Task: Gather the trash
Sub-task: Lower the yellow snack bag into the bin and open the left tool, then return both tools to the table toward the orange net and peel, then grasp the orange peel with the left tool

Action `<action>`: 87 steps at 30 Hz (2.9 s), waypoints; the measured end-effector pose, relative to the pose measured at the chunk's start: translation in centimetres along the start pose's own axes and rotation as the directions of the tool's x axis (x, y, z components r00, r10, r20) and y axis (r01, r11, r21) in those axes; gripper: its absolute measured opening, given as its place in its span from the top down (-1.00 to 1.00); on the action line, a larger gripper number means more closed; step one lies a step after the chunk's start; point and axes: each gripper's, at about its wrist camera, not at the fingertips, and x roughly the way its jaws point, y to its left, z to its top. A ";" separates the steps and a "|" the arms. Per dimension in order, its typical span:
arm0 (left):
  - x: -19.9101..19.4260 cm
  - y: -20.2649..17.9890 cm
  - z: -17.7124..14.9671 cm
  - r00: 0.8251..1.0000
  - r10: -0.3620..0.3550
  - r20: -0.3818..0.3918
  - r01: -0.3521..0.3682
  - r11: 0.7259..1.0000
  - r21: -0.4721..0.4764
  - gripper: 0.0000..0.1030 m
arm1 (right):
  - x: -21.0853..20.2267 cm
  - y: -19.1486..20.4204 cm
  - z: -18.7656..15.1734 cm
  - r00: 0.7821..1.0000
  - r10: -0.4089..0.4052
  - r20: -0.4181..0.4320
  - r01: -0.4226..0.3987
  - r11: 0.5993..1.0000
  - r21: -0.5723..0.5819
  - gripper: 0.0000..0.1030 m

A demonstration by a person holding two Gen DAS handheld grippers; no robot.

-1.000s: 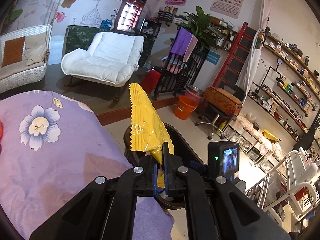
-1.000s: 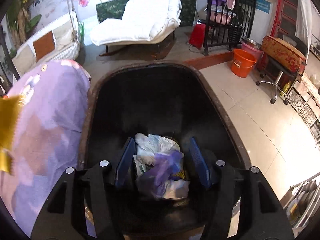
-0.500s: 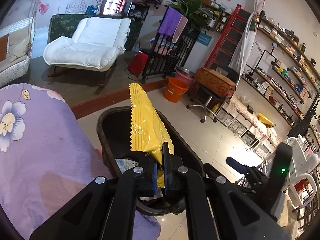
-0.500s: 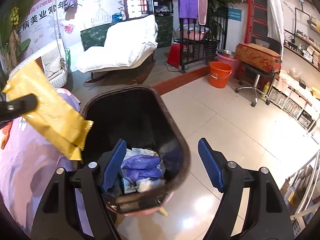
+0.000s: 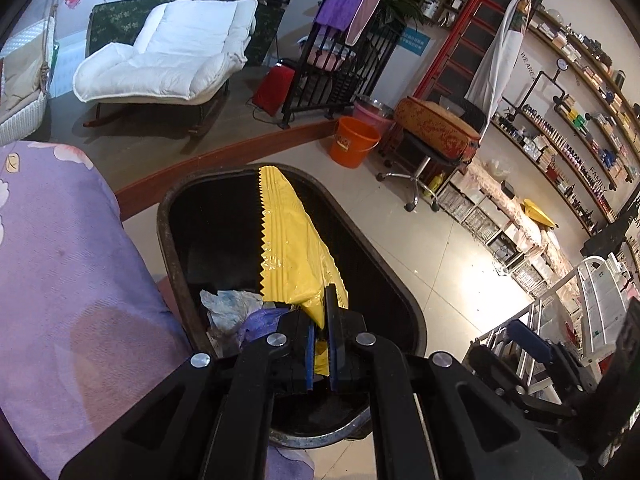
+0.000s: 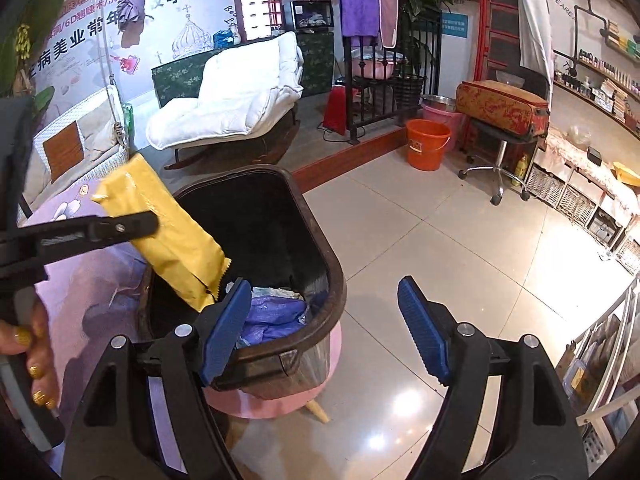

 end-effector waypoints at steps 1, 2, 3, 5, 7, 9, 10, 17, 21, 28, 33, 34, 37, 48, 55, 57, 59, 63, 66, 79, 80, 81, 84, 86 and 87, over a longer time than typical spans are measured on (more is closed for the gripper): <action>0.4 0.0 0.0 1.000 0.001 -0.012 -0.001 1.000 0.001 0.89 | -0.1 -0.2 -0.1 1.000 -0.005 0.001 0.005 1.000 0.001 -0.48; 0.7 0.0 0.0 1.000 0.001 -0.025 -0.001 1.000 0.003 0.89 | -0.2 -0.3 -0.1 1.000 -0.007 0.001 0.007 1.000 0.003 -0.48; 1.1 0.0 0.1 0.999 0.002 -0.040 -0.002 1.000 0.004 0.89 | -0.2 -0.6 -0.2 1.000 -0.011 -0.001 0.011 1.000 0.010 -0.49; 1.9 -0.1 0.1 0.997 0.006 -0.078 -0.005 1.000 0.010 0.80 | -0.2 -0.9 -0.3 1.000 -0.017 -0.003 0.017 1.000 0.015 -0.49; 2.3 -0.3 0.1 0.995 0.022 -0.097 -0.020 0.999 0.025 0.28 | -0.3 -1.3 -0.3 1.000 -0.026 -0.003 0.026 0.999 0.022 -0.49; 2.3 -0.5 0.0 0.994 0.043 -0.096 -0.038 0.998 0.049 -0.25 | -0.3 -1.6 -0.3 1.000 -0.031 -0.003 0.031 0.999 0.027 -0.49; 2.1 -0.7 -0.1 0.995 0.045 -0.087 -0.040 0.997 0.059 -0.37 | -0.4 -1.7 -0.3 0.999 -0.037 -0.002 0.037 0.999 0.029 -0.50; 0.3 -0.7 -0.5 0.997 0.072 -0.039 -0.069 0.993 0.093 -0.51 | -0.4 -2.3 0.0 0.998 -0.063 0.005 0.062 0.997 0.044 -0.57; -0.9 -0.9 -0.5 0.996 0.089 -0.005 -0.088 0.990 0.106 -0.57 | -0.4 -2.2 0.0 0.998 -0.064 0.005 0.064 0.997 0.044 -0.61; -3.9 0.1 -1.7 0.991 0.127 0.045 -0.131 0.987 0.095 -0.64 | -0.5 -0.4 0.3 1.000 -0.024 0.004 0.024 1.000 0.014 -0.65; -6.0 1.3 -2.9 0.982 0.174 0.075 -0.180 0.980 0.087 -0.66 | -0.7 2.0 0.4 1.000 0.019 0.004 -0.019 0.999 -0.027 -0.67; -6.6 1.8 -3.2 0.981 0.176 0.079 -0.182 0.981 0.073 -0.66 | -0.7 2.4 0.4 1.000 0.024 0.004 -0.024 0.999 -0.031 -0.67; -8.1 3.4 -3.9 0.975 0.203 0.087 -0.206 0.978 0.039 -0.66 | -0.7 4.1 0.5 0.998 0.060 -0.002 -0.060 0.997 -0.058 -0.67; -14.2 11.0 -6.7 0.917 0.388 0.088 -0.385 0.921 -0.051 -0.66 | -1.0 12.2 0.9 0.967 0.250 -0.054 -0.255 0.952 -0.166 -0.68; -19.0 18.4 -8.2 0.847 0.528 0.063 -0.517 0.846 -0.133 -0.66 | -1.1 18.2 0.6 0.924 0.364 -0.121 -0.382 0.896 -0.224 -0.68; -19.9 20.6 -8.6 0.831 0.554 0.051 -0.540 0.826 -0.160 -0.66 | -1.3 20.2 0.4 0.912 0.388 -0.135 -0.410 0.877 -0.248 -0.68; -20.6 22.4 -9.0 0.819 0.573 0.035 -0.558 0.808 -0.188 -0.66 | -1.6 22.2 0.2 0.898 0.414 -0.150 -0.440 0.857 -0.269 -0.68; -21.4 26.0 -9.1 0.820 0.573 0.006 -0.554 0.795 -0.245 -0.54 | -1.9 24.7 0.2 0.872 0.454 -0.182 -0.489 0.825 -0.283 -0.68; -21.4 28.0 -8.4 0.826 0.564 -0.012 -0.546 0.794 -0.267 -0.40 | -2.3 26.6 -0.1 0.862 0.469 -0.193 -0.507 0.803 -0.313 -0.68; -19.4 33.1 -6.8 0.847 0.527 -0.061 -0.523 0.811 -0.262 0.53 | -2.2 32.9 -0.3 0.815 0.518 -0.261 -0.580 0.727 -0.368 -0.68; -19.6 32.9 -6.9 0.851 0.522 -0.056 -0.516 0.814 -0.267 0.55 | -2.1 33.4 -0.2 0.812 0.521 -0.263 -0.583 0.723 -0.369 -0.68; -19.8 32.7 -7.1 0.855 0.516 -0.050 -0.509 0.817 -0.271 0.58 | -1.9 33.9 -0.1 0.808 0.526 -0.267 -0.590 0.717 -0.371 -0.68; -20.9 31.9 -7.8 0.859 0.512 -0.022 -0.495 0.818 -0.292 0.61 | -1.3 35.8 0.0 0.795 0.538 -0.280 -0.606 0.702 -0.373 -0.68; -21.7 31.5 -8.1 0.856 0.517 -0.010 -0.494 0.812 -0.310 0.61 | -0.9 37.2 0.1 0.784 0.547 -0.292 -0.621 0.688 -0.376 -0.68; -22.2 31.1 -8.4 0.851 0.525 -0.003 -0.498 0.806 -0.321 0.61 | -0.7 38.1 0.2 0.777 0.553 -0.299 -0.629 0.681 -0.376 -0.68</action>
